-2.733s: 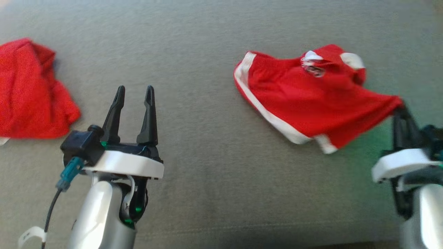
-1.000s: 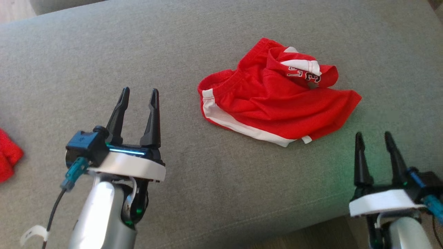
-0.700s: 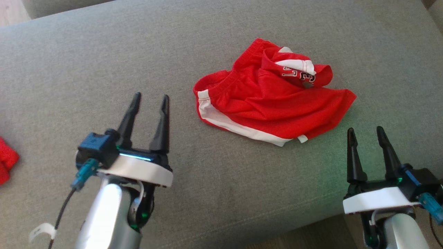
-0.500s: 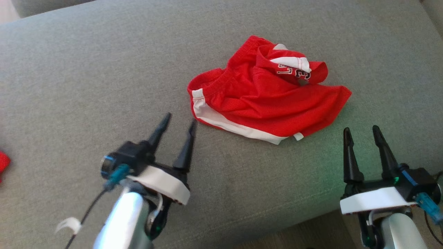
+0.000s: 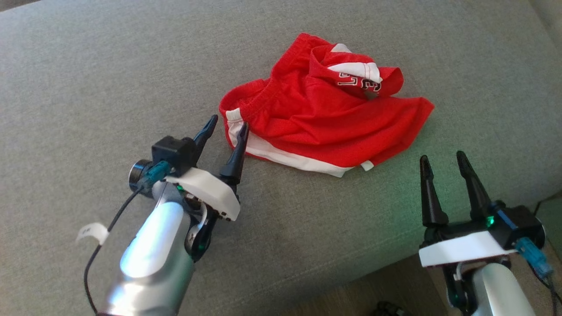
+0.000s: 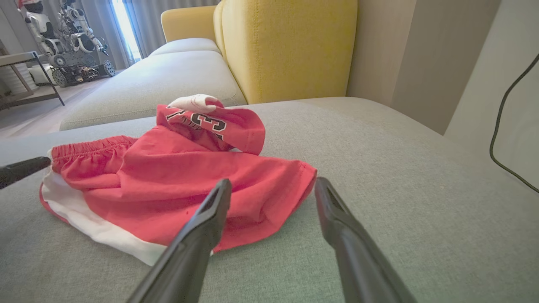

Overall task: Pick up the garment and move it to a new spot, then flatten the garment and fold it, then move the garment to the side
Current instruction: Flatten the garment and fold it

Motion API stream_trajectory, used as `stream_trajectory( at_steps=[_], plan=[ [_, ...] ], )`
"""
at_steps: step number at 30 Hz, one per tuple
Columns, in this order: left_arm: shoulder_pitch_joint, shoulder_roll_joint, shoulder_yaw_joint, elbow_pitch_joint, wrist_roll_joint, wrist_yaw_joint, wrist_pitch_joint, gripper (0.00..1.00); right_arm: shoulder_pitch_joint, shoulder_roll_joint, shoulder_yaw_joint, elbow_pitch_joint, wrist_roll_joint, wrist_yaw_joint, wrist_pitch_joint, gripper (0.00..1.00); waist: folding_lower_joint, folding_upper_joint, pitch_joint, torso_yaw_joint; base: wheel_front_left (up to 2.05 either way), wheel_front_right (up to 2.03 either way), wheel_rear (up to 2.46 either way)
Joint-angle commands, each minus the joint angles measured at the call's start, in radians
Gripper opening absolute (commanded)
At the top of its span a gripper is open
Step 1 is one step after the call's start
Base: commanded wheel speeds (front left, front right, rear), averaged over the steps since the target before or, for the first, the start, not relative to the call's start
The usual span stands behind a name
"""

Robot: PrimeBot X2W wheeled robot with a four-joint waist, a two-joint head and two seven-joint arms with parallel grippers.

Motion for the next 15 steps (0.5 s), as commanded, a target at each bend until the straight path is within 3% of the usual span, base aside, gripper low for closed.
stream_trajectory(
  at_steps=[1,14,15],
  plan=[
    [-0.049,0.008,0.010,-0.008,-0.006,0.002,-0.004,1.00,-0.023,-0.008,0.030,-0.030,0.009,0.004,-0.011,1.00,0.0000,0.0000,0.005,-0.006,0.00,0.00,0.00],
    [-0.134,0.008,-0.002,0.099,-0.017,0.016,-0.006,1.00,-0.030,-0.008,0.069,-0.036,0.015,0.004,-0.011,1.00,0.0000,0.0000,0.023,-0.020,0.00,0.00,0.00],
    [-0.137,0.008,-0.002,0.103,-0.019,0.016,-0.006,0.79,-0.031,-0.008,0.069,-0.036,0.015,0.004,-0.011,1.00,0.0000,0.0000,0.024,-0.020,0.00,0.00,0.00]
  ],
)
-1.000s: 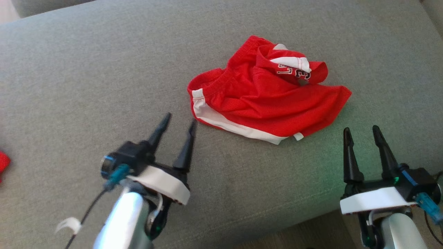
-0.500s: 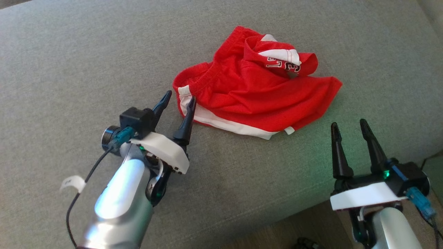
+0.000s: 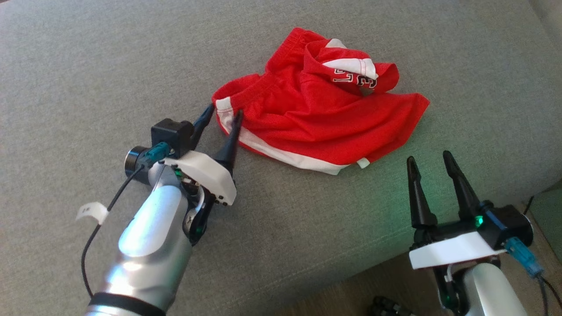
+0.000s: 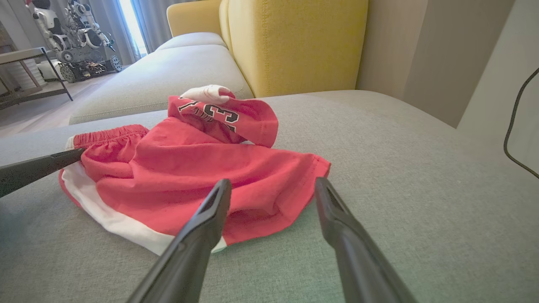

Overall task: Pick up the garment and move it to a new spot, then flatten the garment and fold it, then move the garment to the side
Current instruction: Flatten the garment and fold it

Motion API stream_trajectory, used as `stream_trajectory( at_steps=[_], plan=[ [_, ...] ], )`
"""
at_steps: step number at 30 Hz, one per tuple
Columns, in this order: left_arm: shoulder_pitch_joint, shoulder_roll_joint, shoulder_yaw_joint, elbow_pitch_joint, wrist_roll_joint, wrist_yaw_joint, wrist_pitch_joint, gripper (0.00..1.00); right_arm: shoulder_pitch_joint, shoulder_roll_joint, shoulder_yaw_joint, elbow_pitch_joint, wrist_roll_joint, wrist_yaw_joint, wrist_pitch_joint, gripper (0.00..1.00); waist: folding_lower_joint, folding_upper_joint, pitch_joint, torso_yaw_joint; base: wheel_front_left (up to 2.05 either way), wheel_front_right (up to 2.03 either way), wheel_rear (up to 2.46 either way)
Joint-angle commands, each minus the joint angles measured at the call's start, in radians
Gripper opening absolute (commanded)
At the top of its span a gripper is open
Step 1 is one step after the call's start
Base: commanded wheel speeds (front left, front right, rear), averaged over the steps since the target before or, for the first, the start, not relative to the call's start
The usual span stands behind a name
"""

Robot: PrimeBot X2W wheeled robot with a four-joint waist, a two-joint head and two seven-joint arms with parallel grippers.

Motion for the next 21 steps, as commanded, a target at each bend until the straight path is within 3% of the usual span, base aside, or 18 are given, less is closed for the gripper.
stream_trajectory(
  at_steps=[1,2,3,12,21],
  plan=[
    [-0.038,0.009,0.020,-0.020,-0.006,0.007,-0.006,0.41,-0.025,-0.007,0.024,-0.033,0.005,0.004,-0.011,1.00,0.0000,0.0000,0.001,0.001,0.00,0.00,0.00],
    [-0.040,0.009,0.020,-0.020,-0.007,0.006,-0.006,0.14,-0.026,-0.007,0.029,-0.033,0.006,0.004,-0.011,1.00,0.0000,0.0000,0.002,0.002,0.00,0.00,0.00],
    [-0.042,0.009,0.020,-0.022,-0.007,0.005,-0.006,0.00,-0.027,-0.007,0.036,-0.033,0.007,0.004,-0.011,1.00,0.0000,0.0000,0.002,0.003,0.00,0.00,0.00],
    [-0.026,0.009,0.031,-0.099,-0.016,0.003,-0.006,0.00,-0.037,-0.007,0.099,0.019,-0.014,0.004,-0.011,1.00,0.0000,0.0000,0.004,0.034,0.00,0.00,0.00],
    [-0.006,0.009,0.013,-0.163,-0.029,0.014,-0.006,0.00,-0.105,-0.007,0.159,0.171,-0.068,0.004,-0.011,1.00,0.0000,0.0000,0.010,0.073,0.00,0.00,0.00]
  ],
)
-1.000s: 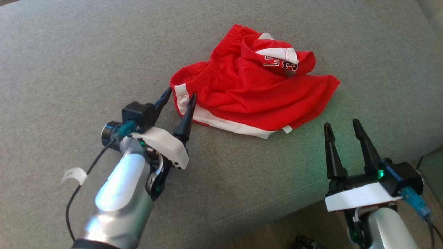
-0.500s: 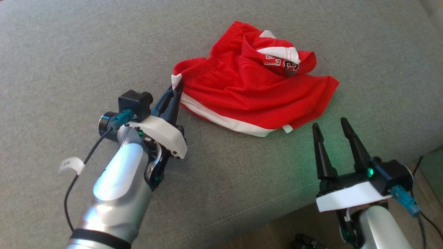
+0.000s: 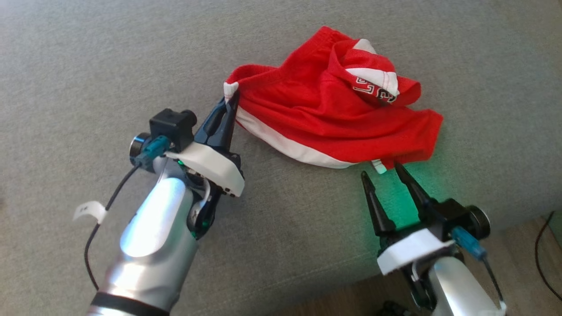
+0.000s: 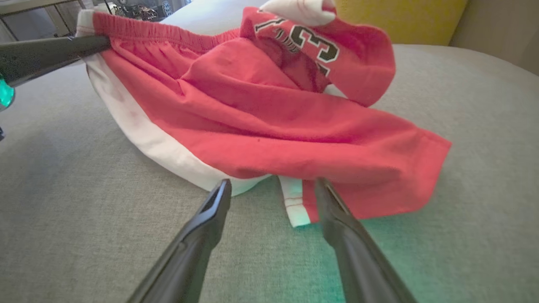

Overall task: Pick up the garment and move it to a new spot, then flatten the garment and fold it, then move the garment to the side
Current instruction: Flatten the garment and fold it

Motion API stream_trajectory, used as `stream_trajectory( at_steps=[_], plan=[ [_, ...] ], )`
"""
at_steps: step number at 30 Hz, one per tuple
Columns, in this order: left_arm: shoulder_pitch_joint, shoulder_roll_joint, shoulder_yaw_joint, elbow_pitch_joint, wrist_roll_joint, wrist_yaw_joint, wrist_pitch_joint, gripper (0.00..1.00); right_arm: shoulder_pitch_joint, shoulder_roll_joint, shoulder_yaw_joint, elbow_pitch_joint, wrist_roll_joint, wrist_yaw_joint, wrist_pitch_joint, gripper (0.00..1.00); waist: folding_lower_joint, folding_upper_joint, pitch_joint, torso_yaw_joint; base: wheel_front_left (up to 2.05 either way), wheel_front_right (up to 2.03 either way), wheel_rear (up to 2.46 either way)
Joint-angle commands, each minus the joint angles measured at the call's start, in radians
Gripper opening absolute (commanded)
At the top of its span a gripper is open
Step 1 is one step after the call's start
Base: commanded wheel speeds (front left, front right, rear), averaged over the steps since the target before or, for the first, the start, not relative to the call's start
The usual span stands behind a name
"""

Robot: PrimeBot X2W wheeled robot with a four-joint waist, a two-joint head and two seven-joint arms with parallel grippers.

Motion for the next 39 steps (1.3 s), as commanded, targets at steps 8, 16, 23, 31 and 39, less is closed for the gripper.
stream_trajectory(
  at_steps=[8,16,23,31,39],
  plan=[
    [-0.022,0.009,-0.015,-0.063,-0.034,0.022,-0.006,0.00,-0.086,-0.006,0.028,0.130,-0.050,0.004,-0.011,1.00,0.0000,0.0000,0.012,0.031,0.00,0.00,0.00],
    [-0.023,0.009,-0.023,-0.068,-0.039,0.031,-0.006,0.00,-0.116,-0.006,-0.001,0.184,-0.062,0.004,-0.011,1.00,0.0000,0.0000,0.016,0.038,0.00,0.00,0.00],
    [-0.024,0.009,-0.018,-0.066,-0.034,0.029,-0.006,0.00,-0.126,-0.006,-0.023,0.193,-0.070,0.004,-0.011,1.00,0.0000,0.0000,0.017,0.036,0.00,0.00,0.00],
    [-0.021,0.009,-0.012,-0.066,-0.029,0.025,-0.006,0.00,-0.131,-0.006,-0.033,0.211,-0.069,0.004,-0.011,0.36,0.0000,0.0000,0.017,0.030,0.00,0.00,0.00],
    [-0.023,0.009,-0.014,-0.067,-0.028,0.024,-0.006,0.00,-0.141,-0.006,-0.060,0.233,-0.082,0.004,-0.011,0.00,0.0000,0.0000,0.018,0.033,0.00,0.00,0.00]
  ],
)
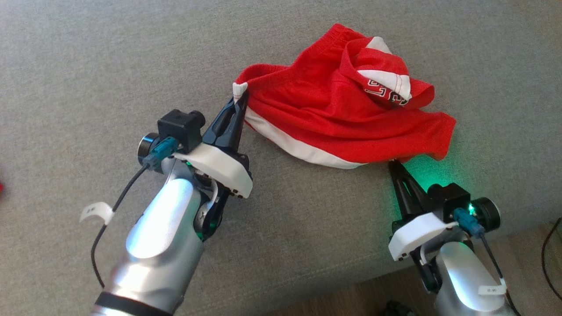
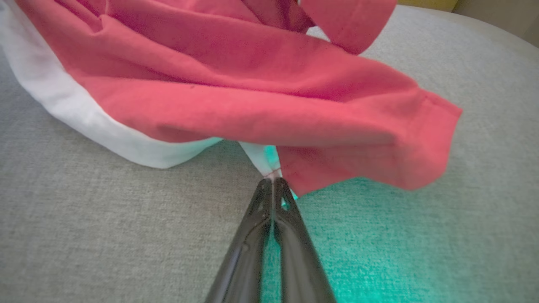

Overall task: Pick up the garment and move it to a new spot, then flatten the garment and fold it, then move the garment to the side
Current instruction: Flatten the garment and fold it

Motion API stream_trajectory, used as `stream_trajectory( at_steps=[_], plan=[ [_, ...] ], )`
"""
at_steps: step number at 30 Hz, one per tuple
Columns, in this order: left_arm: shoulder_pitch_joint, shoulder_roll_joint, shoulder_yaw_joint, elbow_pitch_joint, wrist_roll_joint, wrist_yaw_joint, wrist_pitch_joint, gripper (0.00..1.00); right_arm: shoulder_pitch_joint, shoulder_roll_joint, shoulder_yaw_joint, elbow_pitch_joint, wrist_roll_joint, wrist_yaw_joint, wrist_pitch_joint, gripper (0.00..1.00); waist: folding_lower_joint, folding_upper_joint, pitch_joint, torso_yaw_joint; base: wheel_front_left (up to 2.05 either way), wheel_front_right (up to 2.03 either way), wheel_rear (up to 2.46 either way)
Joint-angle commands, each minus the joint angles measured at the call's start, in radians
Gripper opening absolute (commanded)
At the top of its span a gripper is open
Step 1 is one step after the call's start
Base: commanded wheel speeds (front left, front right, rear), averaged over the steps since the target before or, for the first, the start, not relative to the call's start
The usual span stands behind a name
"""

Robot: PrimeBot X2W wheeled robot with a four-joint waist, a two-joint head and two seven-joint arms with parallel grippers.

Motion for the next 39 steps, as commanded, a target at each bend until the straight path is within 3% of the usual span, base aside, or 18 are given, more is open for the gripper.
stream_trajectory(
  at_steps=[1,13,28,34,39],
  plan=[
    [-0.027,0.009,0.032,-0.035,0.007,-0.001,-0.006,0.00,-0.012,-0.005,0.013,-0.004,-0.005,0.004,-0.002,0.00,0.0000,0.0000,-0.001,0.001,0.00,0.00,0.00],
    [-0.009,0.009,0.052,-0.043,0.008,0.002,-0.006,0.00,0.012,-0.005,-0.043,-0.063,-0.047,0.004,-0.002,0.00,0.0000,0.0000,-0.024,0.002,0.00,0.00,0.00],
    [0.060,0.009,0.093,-0.164,-0.033,0.029,-0.006,0.00,0.132,-0.009,-0.138,-0.414,-0.260,0.004,-0.002,0.00,0.0000,0.0000,-0.141,0.009,0.00,0.00,0.00],
    [0.079,0.009,0.095,-0.202,-0.096,0.048,0.004,0.00,0.101,-0.062,-0.150,-0.560,-0.267,0.004,-0.002,0.00,0.0000,0.0000,-0.215,0.046,0.00,0.00,0.00],
    [0.036,0.018,0.108,-0.264,-0.133,0.053,0.069,0.00,0.011,-0.125,-0.122,-0.609,-0.257,0.004,-0.002,0.00,0.0000,0.0000,-0.279,0.093,0.00,0.00,0.00]
  ],
)
